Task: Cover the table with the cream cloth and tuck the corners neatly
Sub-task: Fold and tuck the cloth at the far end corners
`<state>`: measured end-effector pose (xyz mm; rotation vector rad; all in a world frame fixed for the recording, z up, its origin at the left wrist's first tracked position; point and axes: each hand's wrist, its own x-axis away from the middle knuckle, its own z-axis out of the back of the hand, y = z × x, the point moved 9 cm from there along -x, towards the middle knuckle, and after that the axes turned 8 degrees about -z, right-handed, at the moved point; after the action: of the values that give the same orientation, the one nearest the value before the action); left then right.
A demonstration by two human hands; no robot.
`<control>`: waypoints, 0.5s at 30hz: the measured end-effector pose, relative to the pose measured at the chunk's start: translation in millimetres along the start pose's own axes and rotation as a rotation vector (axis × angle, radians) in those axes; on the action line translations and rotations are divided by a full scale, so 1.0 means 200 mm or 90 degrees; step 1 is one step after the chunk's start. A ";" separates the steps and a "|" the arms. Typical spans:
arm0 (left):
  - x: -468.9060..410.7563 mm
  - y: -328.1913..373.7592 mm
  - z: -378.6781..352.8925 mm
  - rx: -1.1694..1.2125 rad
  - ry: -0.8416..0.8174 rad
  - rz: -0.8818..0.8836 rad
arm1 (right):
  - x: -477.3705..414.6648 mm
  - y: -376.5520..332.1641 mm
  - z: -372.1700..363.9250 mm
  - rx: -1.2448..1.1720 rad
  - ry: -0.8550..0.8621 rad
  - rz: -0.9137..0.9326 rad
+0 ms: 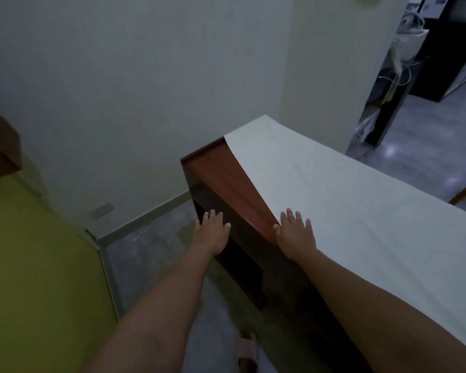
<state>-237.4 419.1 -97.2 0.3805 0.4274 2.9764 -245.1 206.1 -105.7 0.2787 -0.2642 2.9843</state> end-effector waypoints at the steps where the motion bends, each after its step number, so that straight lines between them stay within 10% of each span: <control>1: -0.08 -0.04 0.03 0.002 -0.002 -0.001 | -0.08 -0.04 0.00 -0.006 -0.010 -0.004; 15: -1.39 -0.38 0.47 -0.067 0.059 -0.121 | -1.16 -0.47 0.06 -0.019 0.005 -0.122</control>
<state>59.6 476.4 -96.2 0.1804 0.2965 2.8234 -2.4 269.7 -123.3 0.2736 -0.2643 2.7903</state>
